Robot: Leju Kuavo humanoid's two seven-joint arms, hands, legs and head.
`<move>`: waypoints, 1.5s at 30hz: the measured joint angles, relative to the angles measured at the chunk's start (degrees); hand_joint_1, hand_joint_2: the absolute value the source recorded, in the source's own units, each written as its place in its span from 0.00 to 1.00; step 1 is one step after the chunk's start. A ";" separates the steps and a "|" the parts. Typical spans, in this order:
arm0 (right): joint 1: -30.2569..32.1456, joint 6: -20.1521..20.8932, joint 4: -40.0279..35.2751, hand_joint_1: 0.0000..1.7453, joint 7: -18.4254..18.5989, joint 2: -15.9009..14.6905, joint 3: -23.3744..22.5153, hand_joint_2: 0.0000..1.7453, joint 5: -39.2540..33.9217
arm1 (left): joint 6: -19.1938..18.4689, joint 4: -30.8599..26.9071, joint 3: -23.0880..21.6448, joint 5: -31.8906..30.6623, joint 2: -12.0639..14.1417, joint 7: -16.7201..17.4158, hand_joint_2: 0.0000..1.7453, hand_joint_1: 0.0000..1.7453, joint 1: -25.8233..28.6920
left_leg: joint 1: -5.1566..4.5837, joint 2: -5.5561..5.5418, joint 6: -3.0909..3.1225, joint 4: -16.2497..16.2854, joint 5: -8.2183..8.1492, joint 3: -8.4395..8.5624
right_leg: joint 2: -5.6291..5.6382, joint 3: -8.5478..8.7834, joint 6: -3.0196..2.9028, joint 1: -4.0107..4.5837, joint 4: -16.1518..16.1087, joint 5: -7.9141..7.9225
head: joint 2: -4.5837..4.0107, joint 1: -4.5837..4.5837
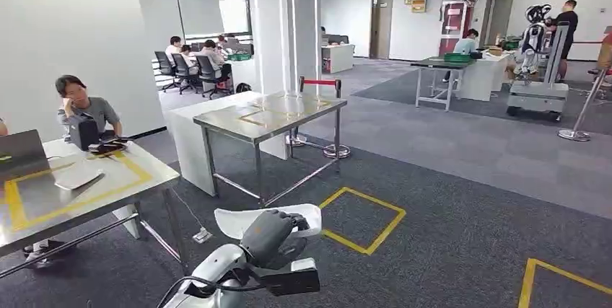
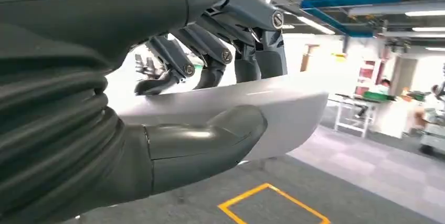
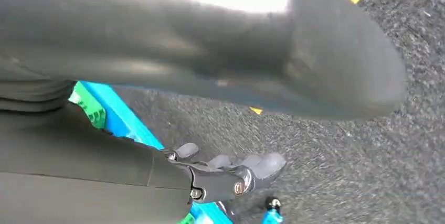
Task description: Take the parts from the cabinet and place them on the table.
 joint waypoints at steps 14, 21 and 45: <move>-0.57 0.07 -0.02 0.00 -0.37 -0.09 0.00 0.00 -0.50 | -0.46 -0.18 0.00 -0.13 -0.57 0.81 1.00 0.98 -1.06 | -0.20 0.17 3.53 -16.78 7.83 9.16 | 0.56 -2.79 2.54 0.23 9.66 -6.56 | 0.00 0.28; -0.43 0.07 0.00 0.00 -0.33 -0.24 0.00 0.00 -0.83 | -0.50 0.20 0.00 -0.13 -0.94 0.81 1.00 0.98 -0.40 | 0.13 -5.14 2.83 -15.78 7.57 8.98 | 5.29 0.20 2.71 -0.51 0.66 -0.41 | 0.00 0.39; -0.70 1.79 -0.02 0.00 1.81 -0.13 -0.09 0.00 -1.18 | 0.39 0.74 0.00 -0.22 -1.62 1.70 1.00 0.98 -1.18 | -0.06 0.64 3.58 -16.99 7.68 9.42 | 0.56 -3.77 2.80 0.05 11.08 -6.93 | 0.00 0.33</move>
